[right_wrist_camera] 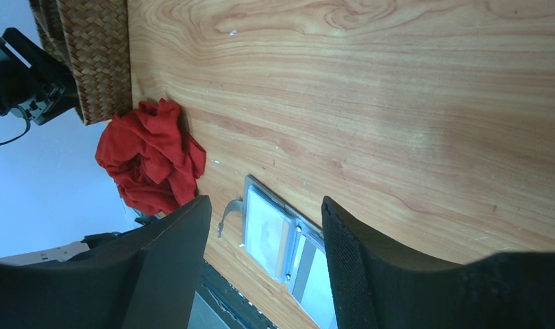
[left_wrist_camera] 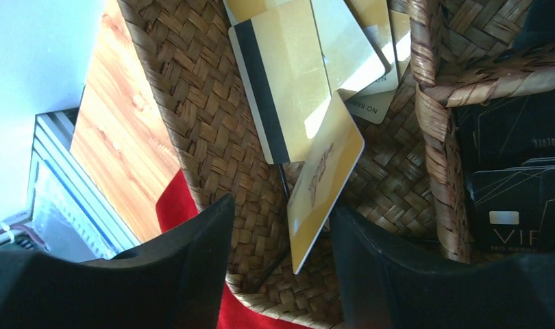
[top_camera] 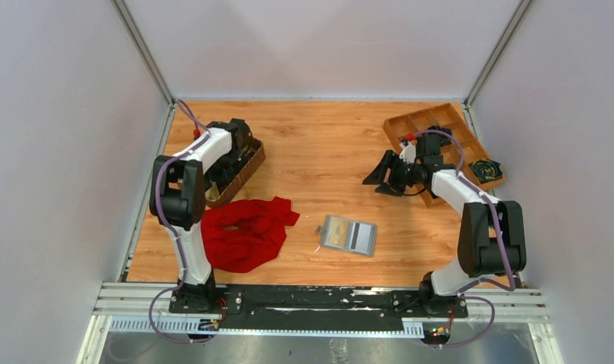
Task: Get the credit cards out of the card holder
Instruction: Place the credit card in the storage box, then remove the credit card from the card holder.
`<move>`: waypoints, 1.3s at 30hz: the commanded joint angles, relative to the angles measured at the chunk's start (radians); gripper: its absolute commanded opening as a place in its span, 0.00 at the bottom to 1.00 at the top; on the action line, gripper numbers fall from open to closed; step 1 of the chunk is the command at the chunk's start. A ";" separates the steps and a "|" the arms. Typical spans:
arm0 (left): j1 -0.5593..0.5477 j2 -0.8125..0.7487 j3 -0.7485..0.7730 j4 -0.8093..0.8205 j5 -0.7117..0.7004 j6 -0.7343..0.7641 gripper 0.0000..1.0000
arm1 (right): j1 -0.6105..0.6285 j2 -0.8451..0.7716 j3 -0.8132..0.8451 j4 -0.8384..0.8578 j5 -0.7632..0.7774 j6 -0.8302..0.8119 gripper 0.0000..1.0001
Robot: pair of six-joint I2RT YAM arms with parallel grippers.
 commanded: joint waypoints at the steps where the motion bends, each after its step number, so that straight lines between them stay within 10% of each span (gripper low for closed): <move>1: 0.003 -0.054 -0.014 -0.008 -0.009 -0.021 0.59 | -0.013 -0.061 -0.014 0.001 -0.021 0.009 0.65; 9: -0.095 -0.314 -0.017 -0.006 -0.058 0.036 0.60 | -0.005 -0.160 -0.078 0.001 -0.022 0.019 0.65; 20: -0.550 -0.417 -0.008 0.030 0.068 0.131 0.59 | 0.172 -0.265 -0.270 0.041 0.049 0.123 0.65; 28: -0.680 -0.429 -0.174 0.379 0.552 0.235 0.60 | 0.273 -0.296 -0.351 0.114 0.120 0.227 0.41; 39: -0.680 -0.296 -0.387 0.952 1.103 0.096 0.58 | 0.266 -0.374 -0.369 -0.100 0.273 0.193 0.41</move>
